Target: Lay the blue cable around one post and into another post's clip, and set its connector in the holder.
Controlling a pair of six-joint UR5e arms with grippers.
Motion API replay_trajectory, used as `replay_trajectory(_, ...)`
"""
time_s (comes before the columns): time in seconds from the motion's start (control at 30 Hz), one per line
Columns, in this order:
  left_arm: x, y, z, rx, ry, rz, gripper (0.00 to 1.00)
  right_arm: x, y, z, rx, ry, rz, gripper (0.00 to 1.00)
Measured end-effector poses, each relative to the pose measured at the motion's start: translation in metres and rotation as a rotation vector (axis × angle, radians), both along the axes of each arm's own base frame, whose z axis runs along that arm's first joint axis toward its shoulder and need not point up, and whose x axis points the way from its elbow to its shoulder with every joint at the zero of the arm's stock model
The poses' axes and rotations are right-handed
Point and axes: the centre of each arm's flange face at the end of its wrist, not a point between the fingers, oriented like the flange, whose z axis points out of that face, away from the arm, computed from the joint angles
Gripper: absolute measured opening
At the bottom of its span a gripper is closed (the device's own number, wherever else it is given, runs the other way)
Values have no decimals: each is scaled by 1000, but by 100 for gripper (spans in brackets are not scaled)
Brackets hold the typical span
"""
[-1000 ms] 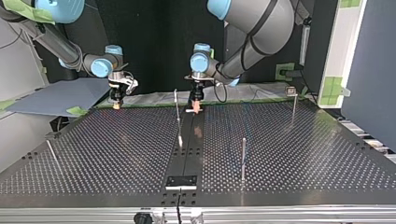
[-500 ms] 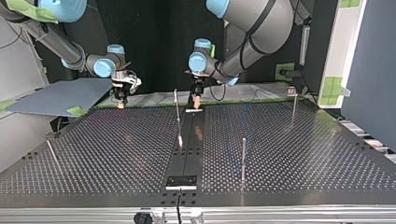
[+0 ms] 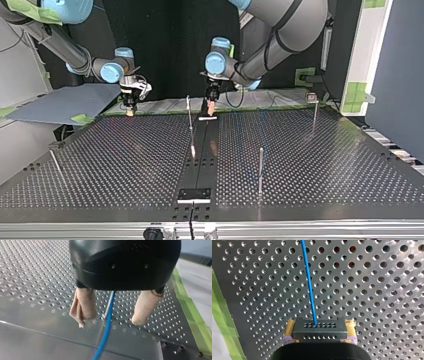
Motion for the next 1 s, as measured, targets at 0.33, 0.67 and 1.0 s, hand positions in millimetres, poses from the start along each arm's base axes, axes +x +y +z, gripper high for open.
replay_trajectory(0.33, -25, 2, 18, 37, 42, -69, 100, 0, 1, 0, 4, 1, 1, 1)
replay_trajectory(0.67, -41, -2, 36, 47, 67, -166, 100, 0, 1, -1, 7, -2, 4, 1)
replay_trajectory(1.0, -45, -9, 55, 19, 48, -195, 100, 0, 1, -1, 10, -5, 8, 1)
